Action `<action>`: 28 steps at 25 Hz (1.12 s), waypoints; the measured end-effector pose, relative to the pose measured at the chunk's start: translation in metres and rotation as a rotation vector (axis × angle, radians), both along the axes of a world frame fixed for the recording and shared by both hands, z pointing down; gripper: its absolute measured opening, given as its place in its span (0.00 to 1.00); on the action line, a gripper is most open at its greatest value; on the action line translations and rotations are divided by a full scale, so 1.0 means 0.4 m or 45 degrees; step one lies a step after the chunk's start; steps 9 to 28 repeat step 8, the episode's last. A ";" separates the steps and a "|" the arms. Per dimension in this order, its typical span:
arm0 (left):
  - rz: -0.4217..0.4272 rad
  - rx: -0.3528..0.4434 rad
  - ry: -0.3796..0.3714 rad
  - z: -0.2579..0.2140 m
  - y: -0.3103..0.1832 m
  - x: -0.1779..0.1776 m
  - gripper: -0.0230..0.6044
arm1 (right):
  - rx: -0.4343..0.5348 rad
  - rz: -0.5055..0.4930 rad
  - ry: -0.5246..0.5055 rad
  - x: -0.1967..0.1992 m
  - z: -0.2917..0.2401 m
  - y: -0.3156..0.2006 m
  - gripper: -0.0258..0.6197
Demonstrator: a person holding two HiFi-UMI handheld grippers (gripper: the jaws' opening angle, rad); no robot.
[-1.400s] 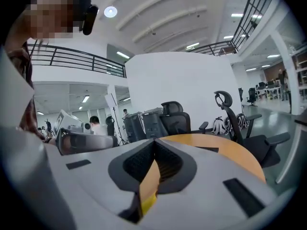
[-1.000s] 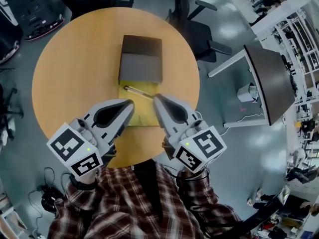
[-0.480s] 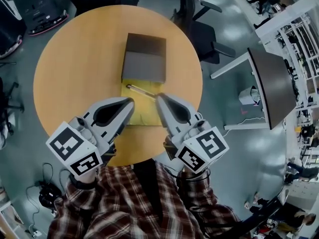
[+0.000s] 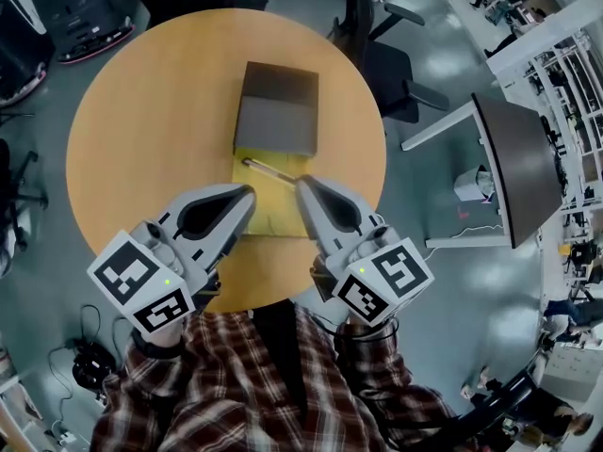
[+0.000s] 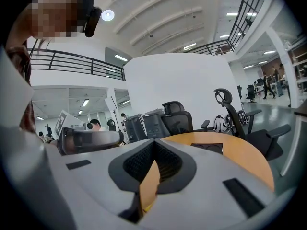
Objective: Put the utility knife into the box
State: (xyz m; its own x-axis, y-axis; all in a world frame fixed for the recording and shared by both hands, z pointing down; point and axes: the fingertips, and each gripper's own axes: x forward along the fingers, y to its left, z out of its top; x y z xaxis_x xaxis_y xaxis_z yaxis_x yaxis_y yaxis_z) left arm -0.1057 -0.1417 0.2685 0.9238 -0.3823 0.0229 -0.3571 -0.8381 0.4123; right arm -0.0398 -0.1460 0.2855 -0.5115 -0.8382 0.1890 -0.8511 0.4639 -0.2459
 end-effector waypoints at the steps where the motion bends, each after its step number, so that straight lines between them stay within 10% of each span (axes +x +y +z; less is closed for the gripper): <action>1: -0.001 0.000 -0.001 -0.001 0.000 0.001 0.05 | 0.000 -0.002 -0.002 0.001 -0.002 -0.001 0.06; 28: -0.005 -0.005 -0.003 0.004 0.003 -0.010 0.05 | -0.007 -0.013 -0.006 -0.010 0.004 -0.001 0.06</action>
